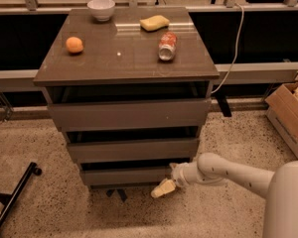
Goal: Open bottom drawer
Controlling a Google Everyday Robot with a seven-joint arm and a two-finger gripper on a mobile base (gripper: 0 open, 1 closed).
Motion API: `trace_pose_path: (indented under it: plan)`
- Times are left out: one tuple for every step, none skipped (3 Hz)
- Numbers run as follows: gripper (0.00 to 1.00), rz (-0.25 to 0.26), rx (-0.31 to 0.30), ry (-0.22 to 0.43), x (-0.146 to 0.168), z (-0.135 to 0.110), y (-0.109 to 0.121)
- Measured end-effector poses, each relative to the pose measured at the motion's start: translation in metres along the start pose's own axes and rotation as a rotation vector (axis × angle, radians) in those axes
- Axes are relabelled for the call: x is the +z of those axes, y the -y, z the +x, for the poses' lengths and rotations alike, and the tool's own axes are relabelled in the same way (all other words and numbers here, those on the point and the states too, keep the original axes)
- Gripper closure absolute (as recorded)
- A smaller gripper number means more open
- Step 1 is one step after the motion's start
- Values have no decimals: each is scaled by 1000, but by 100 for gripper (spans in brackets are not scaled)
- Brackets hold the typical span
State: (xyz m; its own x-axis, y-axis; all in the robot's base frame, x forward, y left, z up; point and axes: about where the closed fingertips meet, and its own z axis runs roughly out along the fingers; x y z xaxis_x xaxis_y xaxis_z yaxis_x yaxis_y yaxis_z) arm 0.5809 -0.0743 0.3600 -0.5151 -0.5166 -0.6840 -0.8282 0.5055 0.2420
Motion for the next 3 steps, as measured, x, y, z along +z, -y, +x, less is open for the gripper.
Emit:
trace_pose_path:
  plan:
    - [0, -2, 62, 37, 32, 19, 23]
    - [0, -2, 111, 69, 56, 33, 45]
    - [0, 4, 136, 103, 74, 38, 69]
